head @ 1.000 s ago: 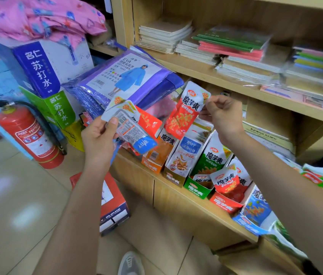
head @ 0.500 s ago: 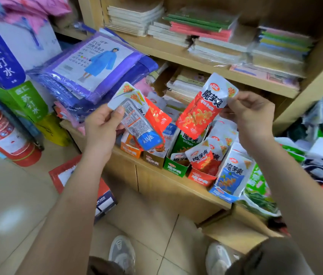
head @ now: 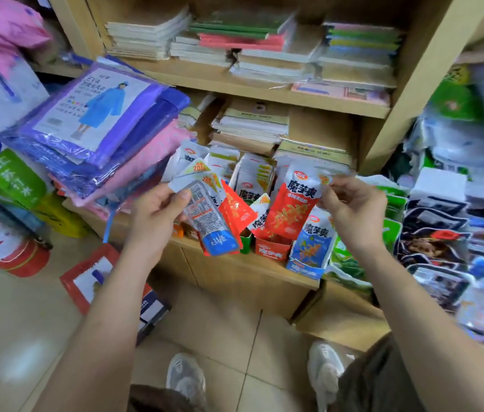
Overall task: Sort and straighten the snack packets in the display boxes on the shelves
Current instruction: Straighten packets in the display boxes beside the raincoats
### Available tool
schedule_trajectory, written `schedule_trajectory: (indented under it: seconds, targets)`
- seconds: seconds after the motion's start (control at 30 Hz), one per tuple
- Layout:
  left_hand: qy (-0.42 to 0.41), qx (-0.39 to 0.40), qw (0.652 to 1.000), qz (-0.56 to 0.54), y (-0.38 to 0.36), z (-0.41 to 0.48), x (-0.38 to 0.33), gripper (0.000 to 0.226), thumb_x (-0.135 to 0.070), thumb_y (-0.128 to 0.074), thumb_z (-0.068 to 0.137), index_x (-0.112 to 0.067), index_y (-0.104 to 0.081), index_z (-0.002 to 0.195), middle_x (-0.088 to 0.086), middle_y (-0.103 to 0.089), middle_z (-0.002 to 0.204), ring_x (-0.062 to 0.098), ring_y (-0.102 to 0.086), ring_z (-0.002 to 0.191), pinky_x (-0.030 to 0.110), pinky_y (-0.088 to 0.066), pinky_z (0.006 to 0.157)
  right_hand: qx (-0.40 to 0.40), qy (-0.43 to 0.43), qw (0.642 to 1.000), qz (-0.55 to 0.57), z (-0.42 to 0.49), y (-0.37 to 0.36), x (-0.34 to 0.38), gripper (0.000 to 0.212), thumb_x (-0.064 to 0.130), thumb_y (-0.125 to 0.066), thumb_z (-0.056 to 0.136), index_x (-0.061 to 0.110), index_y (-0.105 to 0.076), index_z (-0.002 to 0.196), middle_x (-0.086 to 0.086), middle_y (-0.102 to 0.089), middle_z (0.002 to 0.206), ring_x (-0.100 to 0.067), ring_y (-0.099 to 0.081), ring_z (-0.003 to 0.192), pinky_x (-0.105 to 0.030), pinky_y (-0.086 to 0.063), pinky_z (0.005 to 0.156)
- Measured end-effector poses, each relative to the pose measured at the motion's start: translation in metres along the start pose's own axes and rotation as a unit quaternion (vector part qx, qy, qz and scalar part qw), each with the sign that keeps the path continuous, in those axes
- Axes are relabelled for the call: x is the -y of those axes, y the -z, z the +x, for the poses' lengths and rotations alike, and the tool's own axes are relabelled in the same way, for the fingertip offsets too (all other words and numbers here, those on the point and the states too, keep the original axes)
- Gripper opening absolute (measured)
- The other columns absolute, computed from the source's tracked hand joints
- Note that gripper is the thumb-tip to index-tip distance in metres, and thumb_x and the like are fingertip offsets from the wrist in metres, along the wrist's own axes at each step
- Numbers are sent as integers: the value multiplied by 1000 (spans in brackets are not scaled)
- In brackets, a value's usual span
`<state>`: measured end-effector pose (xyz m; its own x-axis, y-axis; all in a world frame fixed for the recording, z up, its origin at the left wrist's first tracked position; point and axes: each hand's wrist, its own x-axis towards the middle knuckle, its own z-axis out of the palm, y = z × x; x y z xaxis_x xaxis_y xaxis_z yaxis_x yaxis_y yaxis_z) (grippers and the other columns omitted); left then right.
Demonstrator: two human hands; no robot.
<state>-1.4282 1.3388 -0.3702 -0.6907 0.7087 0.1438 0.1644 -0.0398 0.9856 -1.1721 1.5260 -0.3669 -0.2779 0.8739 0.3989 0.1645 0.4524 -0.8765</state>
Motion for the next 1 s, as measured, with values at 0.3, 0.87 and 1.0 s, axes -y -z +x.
schedule_trajectory:
  seconds: [0.3, 0.87, 1.0]
  targets:
    - [16, 19, 1000, -11, -21, 16, 15, 11, -25, -63, 97, -24, -74, 98, 8, -65, 87, 12, -55, 72, 30, -48, 67, 123, 94, 967, -204, -7, -34, -22, 14, 12, -73, 82, 13, -78, 95, -1, -76, 81, -18, -70, 70, -37, -59, 70]
    - [5, 23, 993, -114, -15, 12, 8, 18, -25, -60, 95, -27, -73, 106, -7, -72, 103, 7, -60, 85, 21, -47, 67, 125, 106, 975, -153, 1, -30, -28, 16, 6, -72, 88, 11, -80, 100, -4, -77, 93, -2, -63, 75, -28, -58, 76]
    - [1, 22, 991, -132, -15, 10, 5, 17, -23, -60, 94, -27, -75, 101, -9, -72, 97, 7, -58, 81, 20, -46, 65, 147, 116, 963, -192, 2, -30, -29, 23, 13, -71, 90, 14, -77, 112, -4, -72, 89, -18, -62, 76, -36, -55, 73]
